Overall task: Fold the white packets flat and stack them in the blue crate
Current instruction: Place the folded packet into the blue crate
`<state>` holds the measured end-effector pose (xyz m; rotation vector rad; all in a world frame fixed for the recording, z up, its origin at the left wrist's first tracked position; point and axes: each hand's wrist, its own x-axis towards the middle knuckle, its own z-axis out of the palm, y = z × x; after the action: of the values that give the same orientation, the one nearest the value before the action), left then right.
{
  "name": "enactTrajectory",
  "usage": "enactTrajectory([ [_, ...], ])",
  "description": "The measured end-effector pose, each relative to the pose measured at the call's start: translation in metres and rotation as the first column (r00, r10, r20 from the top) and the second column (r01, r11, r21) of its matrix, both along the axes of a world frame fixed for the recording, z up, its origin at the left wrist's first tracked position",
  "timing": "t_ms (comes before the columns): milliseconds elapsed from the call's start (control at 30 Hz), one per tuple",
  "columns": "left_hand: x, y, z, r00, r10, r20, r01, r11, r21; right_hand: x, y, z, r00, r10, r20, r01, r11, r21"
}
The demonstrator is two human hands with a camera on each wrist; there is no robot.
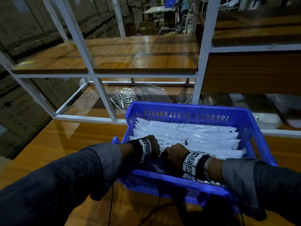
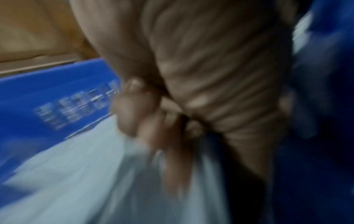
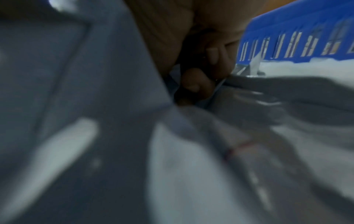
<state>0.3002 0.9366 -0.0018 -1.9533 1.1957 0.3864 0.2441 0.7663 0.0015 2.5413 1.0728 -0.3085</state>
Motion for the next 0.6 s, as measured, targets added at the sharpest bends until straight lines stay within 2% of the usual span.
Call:
enactTrajectory([
  [67, -0.005, -0.004, 0.0, 0.993, -0.075, 0.092, 0.068, 0.994, 0.081, 0.0, -0.001, 0.004, 0.998, -0.038, -0.042, 0.042, 0.993, 0.106],
  [100, -0.009, -0.003, -0.004, 0.994, -0.05, 0.094, 0.048, 0.999, 0.025, 0.0, -0.002, 0.003, 0.998, -0.044, -0.044, 0.049, 0.992, 0.12],
  [133, -0.013, -0.007, -0.001, 0.985, -0.082, 0.155, 0.071, 0.994, 0.079, -0.001, -0.002, 0.004, 1.0, -0.016, -0.017, 0.019, 0.989, 0.15],
  [167, -0.015, -0.013, 0.005, 0.988, -0.074, 0.139, 0.064, 0.995, 0.076, -0.001, -0.001, 0.005, 1.0, 0.019, 0.01, -0.02, 0.986, 0.166],
  [233, -0.018, -0.017, 0.015, 0.986, -0.001, 0.166, -0.015, 0.995, 0.095, -0.007, 0.0, 0.01, 0.998, 0.053, 0.025, -0.055, 0.994, 0.098],
  [300, -0.019, -0.014, 0.018, 0.98, 0.117, 0.158, -0.118, 0.993, -0.008, -0.006, -0.002, 0.001, 0.998, -0.034, -0.053, 0.035, 0.999, 0.001],
  [333, -0.022, -0.012, 0.021, 0.976, 0.161, 0.148, -0.159, 0.987, -0.022, -0.005, -0.002, -0.004, 0.999, -0.02, -0.035, 0.02, 1.0, -0.007],
  [467, -0.035, -0.018, 0.024, 0.958, 0.138, 0.251, -0.166, 0.982, 0.095, 0.001, 0.004, -0.012, 0.986, 0.067, 0.153, -0.068, 0.998, 0.001],
  [533, -0.028, -0.019, 0.02, 0.945, 0.178, 0.274, -0.203, 0.977, 0.069, -0.007, 0.01, -0.004, 0.992, 0.007, 0.124, -0.009, 1.0, 0.008],
  [600, -0.026, -0.018, 0.022, 0.935, 0.232, 0.268, -0.24, 0.971, -0.001, -0.008, 0.008, 0.001, 0.989, 0.042, 0.145, -0.048, 0.998, 0.043],
])
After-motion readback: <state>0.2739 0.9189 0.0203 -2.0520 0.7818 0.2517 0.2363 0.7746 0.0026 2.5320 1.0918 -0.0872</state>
